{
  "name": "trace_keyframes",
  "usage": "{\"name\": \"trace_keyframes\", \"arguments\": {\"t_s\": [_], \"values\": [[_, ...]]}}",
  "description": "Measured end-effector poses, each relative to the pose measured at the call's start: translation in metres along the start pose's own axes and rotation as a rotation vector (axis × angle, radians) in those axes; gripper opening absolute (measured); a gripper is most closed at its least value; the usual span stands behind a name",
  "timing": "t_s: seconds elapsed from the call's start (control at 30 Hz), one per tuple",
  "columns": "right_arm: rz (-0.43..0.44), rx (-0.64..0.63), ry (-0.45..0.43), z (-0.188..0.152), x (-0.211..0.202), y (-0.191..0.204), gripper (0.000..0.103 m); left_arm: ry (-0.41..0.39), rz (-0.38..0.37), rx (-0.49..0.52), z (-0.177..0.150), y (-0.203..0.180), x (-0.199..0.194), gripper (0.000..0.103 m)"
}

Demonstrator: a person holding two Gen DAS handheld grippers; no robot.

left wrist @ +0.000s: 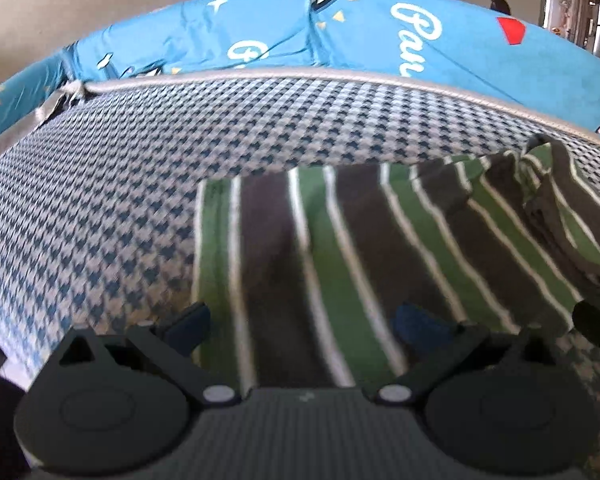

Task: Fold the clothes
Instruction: 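Open the right gripper and release the folded corner, then move the left gripper to the folded edge of the striped shirt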

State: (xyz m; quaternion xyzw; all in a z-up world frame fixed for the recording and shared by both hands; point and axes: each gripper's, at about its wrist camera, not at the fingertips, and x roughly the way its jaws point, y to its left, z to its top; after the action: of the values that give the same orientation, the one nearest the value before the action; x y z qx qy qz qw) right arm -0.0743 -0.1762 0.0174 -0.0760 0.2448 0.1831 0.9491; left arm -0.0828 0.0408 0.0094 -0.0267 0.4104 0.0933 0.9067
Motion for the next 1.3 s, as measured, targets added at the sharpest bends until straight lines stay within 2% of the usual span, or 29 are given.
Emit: {"name": "trace_keyframes", "arguments": {"t_s": [0.23,0.4,0.53,0.8,0.93,1.07,1.3], "values": [[0.156,-0.050,0.007,-0.002,0.001,0.025,0.068,0.035,-0.013,-0.067,-0.010,0.034,-0.004,0.103],[0.225,-0.094,0.008,-0.006,0.000,0.040,0.068,0.049,-0.040,-0.206,-0.001,0.063,-0.010,0.103],[0.274,-0.127,0.013,-0.011,-0.003,0.051,0.068,0.101,0.020,-0.263,0.002,0.079,-0.008,0.103],[0.380,-0.195,0.015,-0.015,-0.003,0.081,0.068,0.145,-0.036,-0.301,-0.003,0.085,-0.006,0.103],[0.441,-0.275,0.016,-0.016,-0.001,0.099,0.068,0.179,-0.047,-0.275,-0.001,0.081,-0.005,0.103],[0.493,-0.339,0.023,-0.015,0.004,0.117,0.067,0.215,-0.094,-0.249,0.000,0.076,-0.005,0.103],[0.533,-0.487,0.004,-0.019,0.015,0.142,0.064,0.273,-0.160,-0.283,0.013,0.084,0.002,0.103]]}}
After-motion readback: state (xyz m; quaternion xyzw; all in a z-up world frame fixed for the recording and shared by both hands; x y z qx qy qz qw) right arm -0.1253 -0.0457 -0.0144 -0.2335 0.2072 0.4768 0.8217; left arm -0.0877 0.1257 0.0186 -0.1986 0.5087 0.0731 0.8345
